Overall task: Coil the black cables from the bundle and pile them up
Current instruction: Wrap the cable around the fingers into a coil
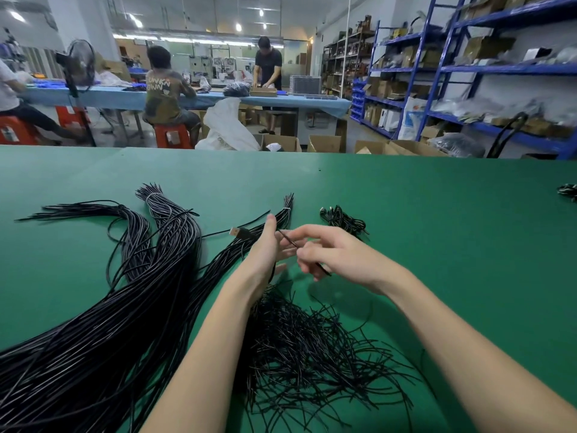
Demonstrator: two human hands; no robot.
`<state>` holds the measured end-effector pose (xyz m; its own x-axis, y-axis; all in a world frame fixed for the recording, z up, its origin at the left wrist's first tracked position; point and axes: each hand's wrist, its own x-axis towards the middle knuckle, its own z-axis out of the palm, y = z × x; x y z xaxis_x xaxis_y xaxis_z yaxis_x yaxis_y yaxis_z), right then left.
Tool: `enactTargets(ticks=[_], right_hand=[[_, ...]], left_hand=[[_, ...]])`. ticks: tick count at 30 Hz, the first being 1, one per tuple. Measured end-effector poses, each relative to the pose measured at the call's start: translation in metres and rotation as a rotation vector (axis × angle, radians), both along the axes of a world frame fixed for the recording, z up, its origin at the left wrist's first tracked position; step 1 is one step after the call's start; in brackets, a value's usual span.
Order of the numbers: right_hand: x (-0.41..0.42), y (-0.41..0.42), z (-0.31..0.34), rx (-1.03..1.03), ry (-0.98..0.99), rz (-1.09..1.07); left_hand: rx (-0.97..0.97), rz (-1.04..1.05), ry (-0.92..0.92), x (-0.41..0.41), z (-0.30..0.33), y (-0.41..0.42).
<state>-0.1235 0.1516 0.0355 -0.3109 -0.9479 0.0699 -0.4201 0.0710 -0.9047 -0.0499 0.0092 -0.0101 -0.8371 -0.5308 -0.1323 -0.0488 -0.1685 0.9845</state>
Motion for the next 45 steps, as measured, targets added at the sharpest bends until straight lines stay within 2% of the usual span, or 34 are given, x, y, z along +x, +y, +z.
enactTargets(ticks=[3,11,13,16,18,21,25,31,33,35,39,40,43,45], right_hand=[[0.002,0.003,-0.008,0.020,0.002,0.021],[-0.016,0.008,-0.038,0.155,-0.100,0.026],[-0.023,0.009,-0.041,0.204,-0.041,0.029],[-0.031,0.010,-0.040,0.288,0.174,-0.008],[-0.039,0.009,-0.029,0.287,0.362,0.007],[-0.055,0.001,0.003,0.366,0.684,0.024],[-0.058,-0.017,0.044,0.473,1.006,0.015],[-0.041,-0.026,0.077,0.438,1.155,-0.120],[-0.034,-0.026,0.075,0.372,1.091,-0.167],[-0.027,-0.021,0.062,0.279,0.886,-0.203],[-0.014,-0.004,0.018,0.084,0.176,-0.191],[-0.012,0.001,0.007,0.075,0.065,-0.154],[-0.014,0.009,-0.019,0.142,-0.122,-0.053],[-0.020,0.011,-0.024,0.219,-0.138,-0.033]], left_hand=[[0.078,-0.023,0.073,0.000,0.003,-0.002],[0.471,-0.351,0.452,0.008,0.017,0.005],[0.478,-0.425,0.502,0.011,0.017,0.005],[0.425,-0.590,0.515,0.017,0.019,0.002],[0.359,-0.710,0.453,0.020,0.022,0.002],[0.187,-0.800,0.223,0.019,0.024,0.007],[-0.036,-0.751,-0.057,0.012,0.023,0.018],[-0.143,-0.507,-0.165,0.008,0.024,0.017],[-0.123,-0.396,-0.110,0.005,0.022,0.016],[0.008,-0.291,0.014,0.004,0.021,0.012],[0.315,-0.197,0.304,0.005,0.023,0.002],[0.365,-0.206,0.367,0.006,0.023,0.001],[0.491,-0.293,0.539,0.012,0.025,-0.002],[0.509,-0.387,0.593,0.016,0.027,-0.004]])
